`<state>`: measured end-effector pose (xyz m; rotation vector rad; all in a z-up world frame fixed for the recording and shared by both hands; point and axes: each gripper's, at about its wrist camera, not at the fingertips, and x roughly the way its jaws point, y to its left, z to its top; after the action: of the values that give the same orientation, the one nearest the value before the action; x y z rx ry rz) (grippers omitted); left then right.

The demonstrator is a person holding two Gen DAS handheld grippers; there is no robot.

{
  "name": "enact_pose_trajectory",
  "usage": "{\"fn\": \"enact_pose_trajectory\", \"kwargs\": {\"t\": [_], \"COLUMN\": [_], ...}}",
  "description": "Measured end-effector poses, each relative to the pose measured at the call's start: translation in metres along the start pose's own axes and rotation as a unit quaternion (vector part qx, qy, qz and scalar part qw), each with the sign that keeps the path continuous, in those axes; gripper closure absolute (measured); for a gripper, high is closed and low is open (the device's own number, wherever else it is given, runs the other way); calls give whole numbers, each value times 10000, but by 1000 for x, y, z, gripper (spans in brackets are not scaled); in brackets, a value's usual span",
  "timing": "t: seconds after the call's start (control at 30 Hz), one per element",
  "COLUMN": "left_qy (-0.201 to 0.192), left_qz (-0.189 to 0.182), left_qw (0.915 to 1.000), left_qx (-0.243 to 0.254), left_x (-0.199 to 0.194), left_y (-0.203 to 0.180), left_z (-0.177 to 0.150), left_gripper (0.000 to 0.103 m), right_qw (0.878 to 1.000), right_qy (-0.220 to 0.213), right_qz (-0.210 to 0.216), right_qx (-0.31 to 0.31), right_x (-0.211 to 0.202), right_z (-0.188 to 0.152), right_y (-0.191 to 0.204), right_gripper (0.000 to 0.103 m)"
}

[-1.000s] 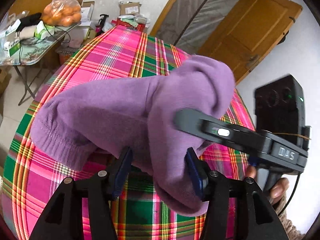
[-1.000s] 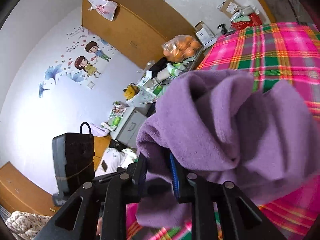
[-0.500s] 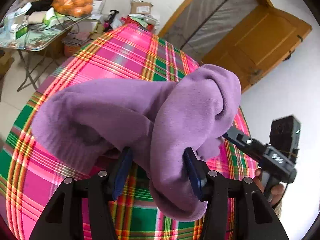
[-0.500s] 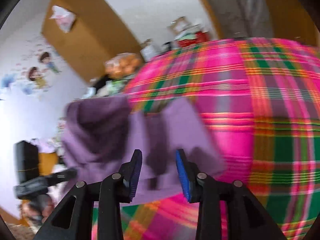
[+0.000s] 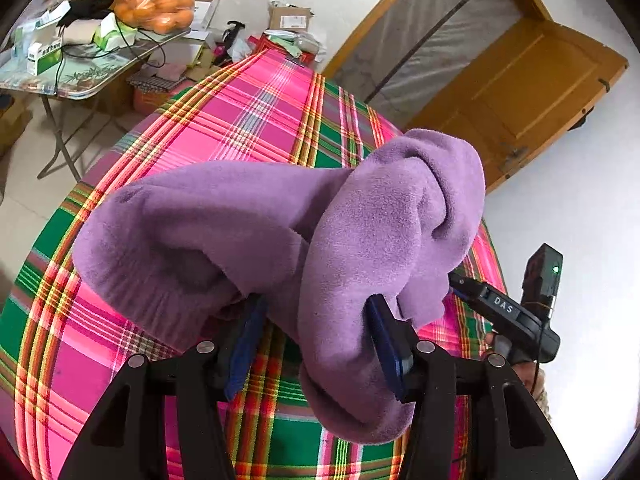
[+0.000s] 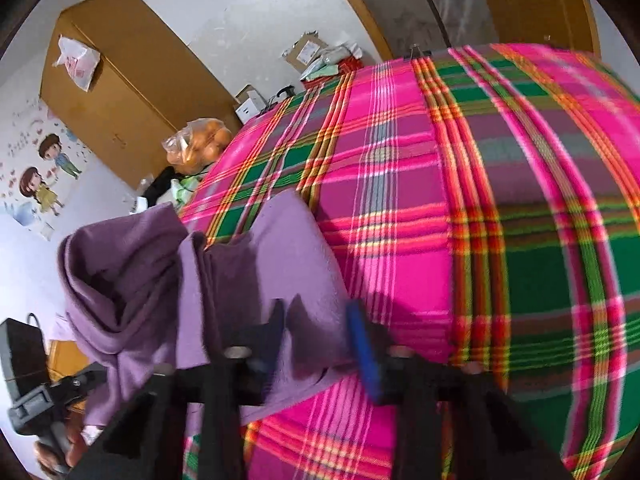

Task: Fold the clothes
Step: 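Lower the garment flat onto the bedspread with both grippers and release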

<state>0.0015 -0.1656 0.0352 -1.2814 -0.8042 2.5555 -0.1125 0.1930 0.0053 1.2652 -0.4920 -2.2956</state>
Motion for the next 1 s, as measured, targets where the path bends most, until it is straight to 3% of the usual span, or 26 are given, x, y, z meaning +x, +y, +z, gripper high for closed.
{"fn": "enact_pose_trajectory", "kwargs": {"t": [0.07, 0.13, 0.23, 0.47, 0.73, 1.0], "left_qy": [1, -2, -91, -89, 152, 484], "left_qz": [-47, -105, 15, -201, -465, -494], "left_qw": [10000, 9999, 9994, 9985, 9952, 9921], "left_qx": [8, 37, 343, 496, 843, 1049], "left_x": [0, -1, -3, -5, 9, 39], "left_y": [-2, -5, -17, -36, -74, -101], "left_z": [-1, -2, -4, -8, -20, -34], "left_gripper": [54, 67, 72, 76, 81, 82], "right_qw": [9999, 9996, 9985, 9944, 9828, 9714], "right_qy": [-9, -89, -333, -999, -1713, -2042], "right_qz": [115, 236, 343, 188, -232, -591], "right_qx": [47, 149, 267, 284, 645, 1058], "right_x": [-5, -12, -32, -93, -167, -203], "right_z": [-2, -3, -4, -11, -29, -44], "right_y": [-1, -2, -1, 0, -31, -69], "right_gripper": [89, 90, 92, 92, 93, 93]}}
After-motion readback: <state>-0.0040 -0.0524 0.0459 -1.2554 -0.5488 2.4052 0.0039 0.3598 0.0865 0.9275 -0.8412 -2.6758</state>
